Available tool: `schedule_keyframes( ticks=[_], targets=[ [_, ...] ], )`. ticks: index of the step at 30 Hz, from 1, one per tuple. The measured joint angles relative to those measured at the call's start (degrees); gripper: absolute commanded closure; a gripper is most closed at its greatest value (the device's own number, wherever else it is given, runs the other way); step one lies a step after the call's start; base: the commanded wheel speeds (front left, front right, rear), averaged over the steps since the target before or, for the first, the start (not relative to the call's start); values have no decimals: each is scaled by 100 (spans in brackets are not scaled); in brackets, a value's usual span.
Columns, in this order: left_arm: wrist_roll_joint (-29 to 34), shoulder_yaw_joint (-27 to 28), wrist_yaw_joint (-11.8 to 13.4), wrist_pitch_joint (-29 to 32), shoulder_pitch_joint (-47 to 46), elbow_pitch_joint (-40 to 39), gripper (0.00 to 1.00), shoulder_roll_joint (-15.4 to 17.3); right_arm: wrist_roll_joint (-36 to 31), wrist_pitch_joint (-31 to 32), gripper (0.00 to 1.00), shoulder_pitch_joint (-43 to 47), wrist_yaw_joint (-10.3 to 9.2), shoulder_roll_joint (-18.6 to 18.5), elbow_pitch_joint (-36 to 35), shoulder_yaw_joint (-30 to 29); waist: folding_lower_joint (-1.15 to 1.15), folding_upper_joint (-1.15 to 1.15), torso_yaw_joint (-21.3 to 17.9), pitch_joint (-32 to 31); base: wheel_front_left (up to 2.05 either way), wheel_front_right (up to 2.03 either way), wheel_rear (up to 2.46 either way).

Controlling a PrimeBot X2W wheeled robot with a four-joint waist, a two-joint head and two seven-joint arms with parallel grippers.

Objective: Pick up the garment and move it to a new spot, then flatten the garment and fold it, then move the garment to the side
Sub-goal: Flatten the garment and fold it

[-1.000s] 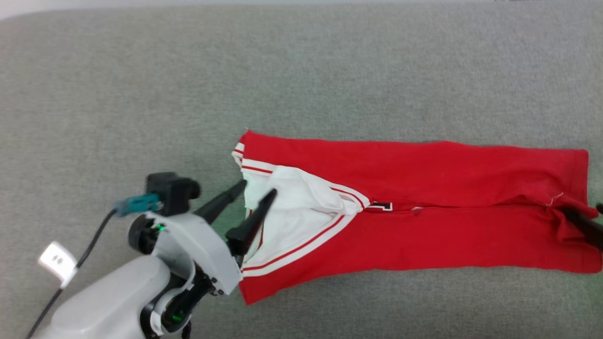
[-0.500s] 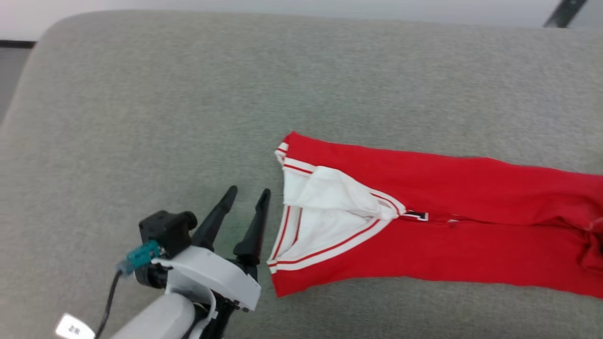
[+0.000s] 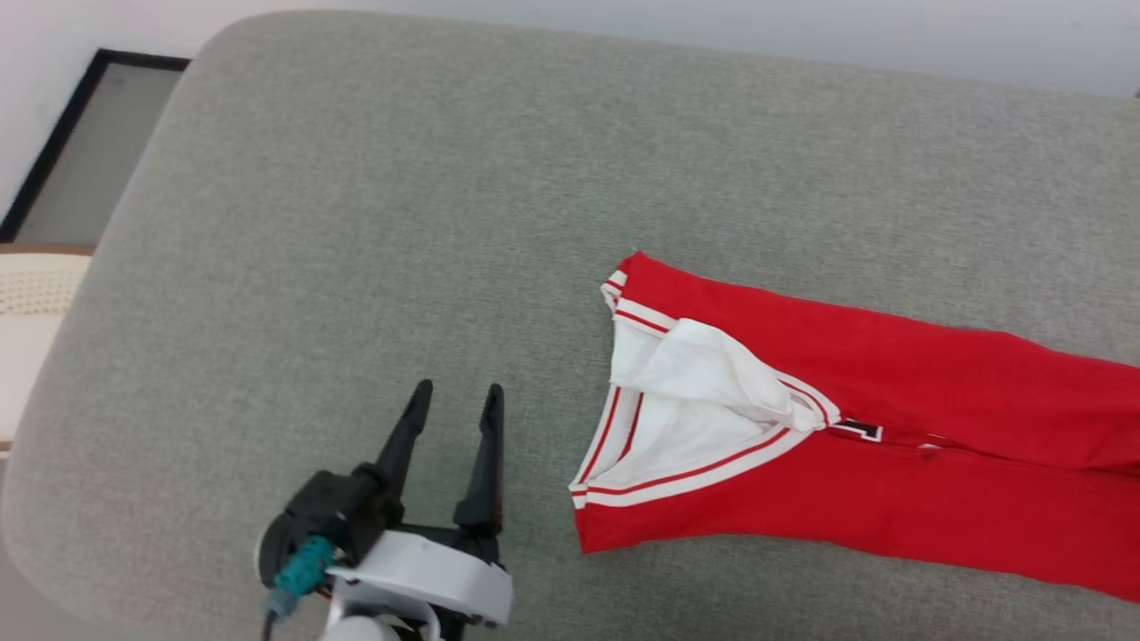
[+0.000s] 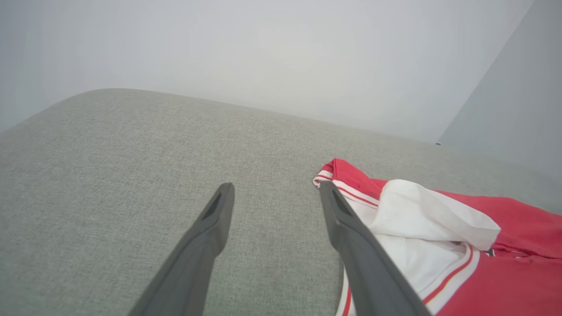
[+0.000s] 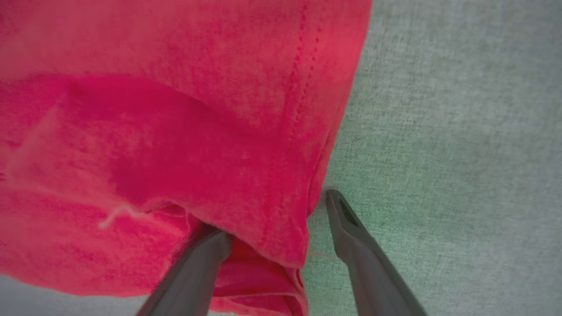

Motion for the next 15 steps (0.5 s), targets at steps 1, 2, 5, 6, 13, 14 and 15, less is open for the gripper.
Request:
schedule_keyframes(
  ticks=[1,2,5,6,13,14,15],
  targets=[
    [73,93,-68,-1,46,-10,0,-96,-65,24,0,20,0,8,10,-7,0,0,33,-2,0,0,0],
    [179,153,-103,-3,92,5,0,-186,-92,52,7,35,0,7,13,-9,0,0,64,-2,0,0,0],
    [398,316,-297,-3,218,179,0,-377,-126,83,100,70,-2,-20,-2,-8,0,0,132,17,0,0,0],
    [474,363,-345,-4,224,258,0,-422,-151,70,100,72,-2,-19,-4,-13,0,0,145,28,0,0,0],
    [705,712,-737,-3,252,567,0,-724,-153,-68,100,47,-1,88,-13,-7,0,0,144,35,0,0,0],
    [735,757,-781,-3,268,595,0,-755,-154,-102,100,30,-1,111,1,-10,0,0,128,24,0,0,0],
    [766,800,-820,-3,274,612,0,-783,-154,-138,100,9,-1,136,13,-13,0,0,109,13,0,0,0]
  ],
)
